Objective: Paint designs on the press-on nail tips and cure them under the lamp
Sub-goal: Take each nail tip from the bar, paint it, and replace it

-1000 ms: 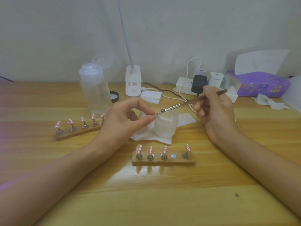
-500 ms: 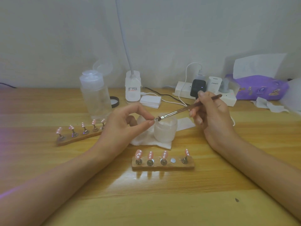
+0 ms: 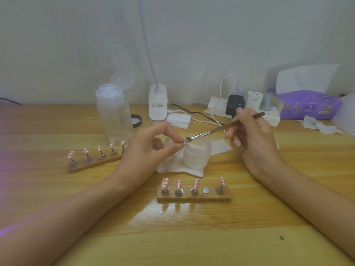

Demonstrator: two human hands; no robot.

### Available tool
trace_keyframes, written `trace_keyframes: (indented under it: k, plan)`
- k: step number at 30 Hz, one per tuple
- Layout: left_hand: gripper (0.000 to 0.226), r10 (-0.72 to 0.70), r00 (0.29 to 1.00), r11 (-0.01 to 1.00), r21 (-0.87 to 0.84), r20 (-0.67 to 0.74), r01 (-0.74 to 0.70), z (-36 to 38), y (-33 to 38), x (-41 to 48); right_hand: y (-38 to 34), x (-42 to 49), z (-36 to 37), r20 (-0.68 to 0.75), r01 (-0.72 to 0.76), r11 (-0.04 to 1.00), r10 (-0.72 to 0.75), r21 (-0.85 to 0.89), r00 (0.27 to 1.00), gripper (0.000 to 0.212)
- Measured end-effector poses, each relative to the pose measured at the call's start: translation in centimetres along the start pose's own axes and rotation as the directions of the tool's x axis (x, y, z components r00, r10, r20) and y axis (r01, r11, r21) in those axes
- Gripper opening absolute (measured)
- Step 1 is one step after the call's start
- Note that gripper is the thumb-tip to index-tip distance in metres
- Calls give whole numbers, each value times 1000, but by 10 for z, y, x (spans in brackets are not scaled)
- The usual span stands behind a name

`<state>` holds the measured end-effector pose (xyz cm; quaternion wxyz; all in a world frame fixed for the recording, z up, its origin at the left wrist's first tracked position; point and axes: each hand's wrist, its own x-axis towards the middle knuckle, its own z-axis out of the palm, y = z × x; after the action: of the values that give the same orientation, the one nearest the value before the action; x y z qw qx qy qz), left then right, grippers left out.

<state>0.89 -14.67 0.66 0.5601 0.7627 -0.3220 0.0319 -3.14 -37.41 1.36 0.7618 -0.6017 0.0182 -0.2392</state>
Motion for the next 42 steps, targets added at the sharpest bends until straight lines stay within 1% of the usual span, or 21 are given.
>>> trace_keyframes:
  k: [3, 5, 7, 9, 11, 13, 15, 17, 18, 21, 23, 25, 27, 29, 31, 34, 36, 38, 40, 42]
  plan:
    - [8, 0, 1000, 1000, 16, 1, 0, 0, -1, -1, 0, 0, 1, -45, -43, 999, 42, -15, 998, 29]
    - [8, 3, 1000, 1000, 21, 1, -3, 0, -1, 0, -1, 0, 0, -62, -40, 999, 41, 17, 997, 29]
    - [8, 4, 1000, 1000, 23, 4, -4, 0, -1, 0, -1, 0, 0, -24, -23, 999, 24, 33, 999, 27]
    - [9, 2, 1000, 1000, 25, 7, -2, 0, -1, 0, 0, 0, 1, -1, -19, 1000, 19, 3, 1000, 27]
    - [9, -1, 1000, 1000, 28, 2, 1, 0, -1, 0, 0, 0, 1, -30, -31, 999, 31, -8, 999, 28]
    - [9, 1, 1000, 999, 35, 3, -1, 0, -1, 0, -1, 0, 0, -56, -34, 999, 35, 24, 998, 27]
    - [8, 5, 1000, 999, 39, 10, -5, 0, -1, 0, -2, 0, 0, -30, -20, 999, 22, 40, 999, 27]
    - [8, 4, 1000, 999, 35, 11, -4, 0, -1, 0, -1, -1, 1, 0, -17, 1000, 17, 8, 1000, 28]
    - [8, 2, 1000, 999, 39, 10, -2, 0, -1, 0, -1, -1, 2, -8, -25, 1000, 25, -4, 1000, 29]
    - [9, 12, 1000, 997, 80, 8, -13, 0, 0, -1, -2, -1, 0, -56, -40, 999, 41, 22, 998, 29]
    - [11, 38, 999, 993, 116, 5, -38, 1, 1, -2, -3, -1, -1, -35, -22, 999, 23, 42, 999, 28]
    - [13, 45, 999, 989, 142, 2, -45, 2, 3, -2, -2, -2, 0, -1, -15, 1000, 15, 20, 1000, 29]
    - [14, 35, 999, 990, 134, -1, -35, 2, 4, -2, -2, -2, 2, -27, -34, 999, 34, -3, 999, 31]
    - [13, 23, 1000, 993, 119, 0, -23, 2, 4, -2, -3, -2, 1, -67, -42, 999, 43, 16, 997, 30]
    - [12, 7, 1000, 995, 99, 2, -7, 2, 4, -2, -4, -1, 1, -54, -23, 999, 25, 41, 998, 29]
    - [12, -6, 1000, 999, 53, 3, 5, 2, 3, -2, -3, -2, 2, -21, -13, 1000, 13, -1, 1000, 30]
    - [12, -11, 1000, 999, 42, 6, 11, 2, 2, -2, -2, -2, 3, -62, -33, 999, 32, -12, 998, 30]
    - [11, -12, 1000, 999, 45, 9, 11, 2, 2, -2, -3, -2, 1, -83, -33, 999, 34, 21, 996, 29]
    - [11, -12, 1000, 999, 42, 9, 12, 2, 2, -1, -3, -2, 1, -41, -10, 999, 12, 33, 999, 28]
    - [12, -12, 1000, 999, 36, 6, 11, 2, 1, -1, -2, -3, 2, -10, -7, 1000, 7, 0, 1000, 30]
